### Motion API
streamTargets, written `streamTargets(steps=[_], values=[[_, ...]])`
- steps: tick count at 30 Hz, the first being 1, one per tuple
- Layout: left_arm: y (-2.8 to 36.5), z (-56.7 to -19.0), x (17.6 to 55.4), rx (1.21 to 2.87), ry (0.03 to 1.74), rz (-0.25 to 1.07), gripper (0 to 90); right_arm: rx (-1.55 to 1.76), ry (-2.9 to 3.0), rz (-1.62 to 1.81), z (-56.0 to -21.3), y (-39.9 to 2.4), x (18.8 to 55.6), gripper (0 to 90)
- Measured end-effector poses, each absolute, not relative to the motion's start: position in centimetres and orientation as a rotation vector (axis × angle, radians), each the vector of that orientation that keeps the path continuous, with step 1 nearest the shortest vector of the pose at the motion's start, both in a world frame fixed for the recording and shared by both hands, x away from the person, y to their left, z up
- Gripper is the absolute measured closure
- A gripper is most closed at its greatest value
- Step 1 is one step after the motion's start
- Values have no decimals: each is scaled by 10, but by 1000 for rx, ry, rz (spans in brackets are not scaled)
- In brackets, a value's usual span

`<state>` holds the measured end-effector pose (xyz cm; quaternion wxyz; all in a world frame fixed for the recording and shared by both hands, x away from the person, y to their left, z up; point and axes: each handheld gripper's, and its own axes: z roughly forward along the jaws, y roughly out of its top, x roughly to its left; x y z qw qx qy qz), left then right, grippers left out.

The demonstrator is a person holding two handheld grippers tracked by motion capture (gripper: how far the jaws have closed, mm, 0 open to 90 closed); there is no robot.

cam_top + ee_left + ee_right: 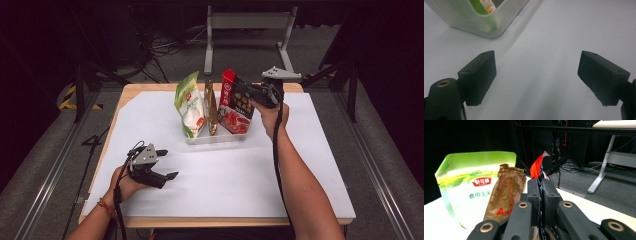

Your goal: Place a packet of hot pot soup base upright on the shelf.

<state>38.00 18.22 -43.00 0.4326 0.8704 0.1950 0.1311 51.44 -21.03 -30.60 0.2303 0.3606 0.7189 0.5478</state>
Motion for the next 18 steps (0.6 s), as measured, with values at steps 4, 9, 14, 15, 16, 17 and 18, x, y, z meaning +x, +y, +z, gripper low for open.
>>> streamTargets(steps=[4,9,14,15,16,17,18], values=[[183,-430,381,2170,486,326,160,984,1989,1497,-307,-211,513,853],[184,-431,383,2167,493,323,160,970,1997,1483,-308,-210,511,850],[184,-432,383,2170,489,321,160,969,2004,1470,-308,-209,510,849],[184,-432,383,2171,487,321,160,967,2007,1462,-308,-209,509,849],[184,-432,383,2171,487,321,160,966,2007,1461,-308,-209,509,849],[184,-432,382,2171,488,321,160,966,2009,1458,-308,-209,509,849],[184,-431,382,2170,489,324,159,966,2011,1456,-308,-209,509,849]])
